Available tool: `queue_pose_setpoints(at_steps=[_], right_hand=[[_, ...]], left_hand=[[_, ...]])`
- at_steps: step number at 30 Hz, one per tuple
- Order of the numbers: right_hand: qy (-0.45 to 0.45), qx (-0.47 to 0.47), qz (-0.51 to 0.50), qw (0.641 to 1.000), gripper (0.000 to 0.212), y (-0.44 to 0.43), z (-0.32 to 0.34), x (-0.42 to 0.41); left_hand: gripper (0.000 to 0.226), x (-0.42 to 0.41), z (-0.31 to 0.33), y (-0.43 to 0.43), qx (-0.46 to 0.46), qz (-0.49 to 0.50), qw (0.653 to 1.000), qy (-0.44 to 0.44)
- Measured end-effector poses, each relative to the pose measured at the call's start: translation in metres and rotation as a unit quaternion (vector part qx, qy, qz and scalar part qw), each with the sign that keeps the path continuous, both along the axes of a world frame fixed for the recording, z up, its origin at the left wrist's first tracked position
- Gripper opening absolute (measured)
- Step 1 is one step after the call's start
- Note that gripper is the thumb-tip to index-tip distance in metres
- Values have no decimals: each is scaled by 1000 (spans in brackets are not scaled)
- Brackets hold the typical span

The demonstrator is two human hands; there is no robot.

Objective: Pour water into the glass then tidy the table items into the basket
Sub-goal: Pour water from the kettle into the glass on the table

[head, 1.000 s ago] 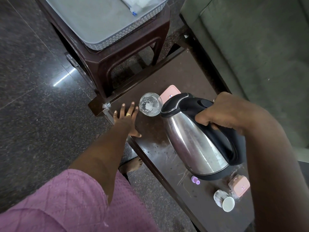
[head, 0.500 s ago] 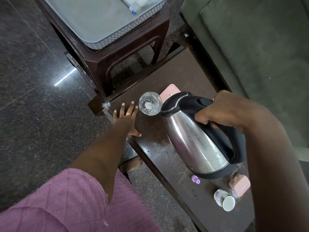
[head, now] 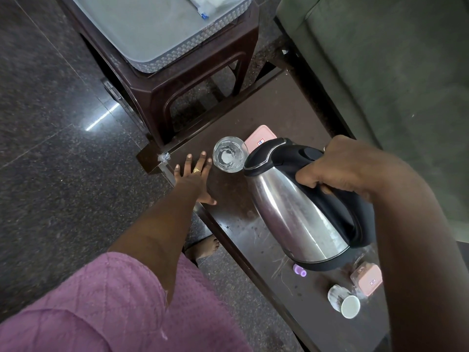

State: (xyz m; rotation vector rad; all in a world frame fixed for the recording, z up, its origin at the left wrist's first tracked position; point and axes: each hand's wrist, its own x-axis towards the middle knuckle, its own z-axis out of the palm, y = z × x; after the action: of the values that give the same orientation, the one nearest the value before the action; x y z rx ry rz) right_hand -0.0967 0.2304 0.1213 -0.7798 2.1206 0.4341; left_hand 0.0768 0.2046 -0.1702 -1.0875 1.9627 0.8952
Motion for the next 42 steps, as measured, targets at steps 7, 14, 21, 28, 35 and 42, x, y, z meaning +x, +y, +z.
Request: queue_pose_setpoints(at_steps=[7, 14, 21, 28, 35, 42], right_hand=[[-3, -7, -1, 1000, 24, 0, -3, 3], [-9, -17, -13, 1000, 23, 0, -7, 3], [-16, -35, -47, 998, 17, 6, -11, -2], [-29, -76, -105, 991, 17, 33, -21, -9], [-68, -172, -190, 964, 17, 70, -25, -15], [-124, -312, -264, 904, 12, 68, -6, -27]], left_hand=[[124, 1, 0, 1, -5, 0, 1000, 7], [126, 3, -2, 1, -7, 2, 1000, 13], [126, 5, -3, 3, -21, 5, 999, 24], [121, 5, -6, 5, -35, 15, 998, 43], [97, 12, -7, 5, -73, 25, 993, 92], [48, 12, 20, -8, -202, 171, 937, 229]])
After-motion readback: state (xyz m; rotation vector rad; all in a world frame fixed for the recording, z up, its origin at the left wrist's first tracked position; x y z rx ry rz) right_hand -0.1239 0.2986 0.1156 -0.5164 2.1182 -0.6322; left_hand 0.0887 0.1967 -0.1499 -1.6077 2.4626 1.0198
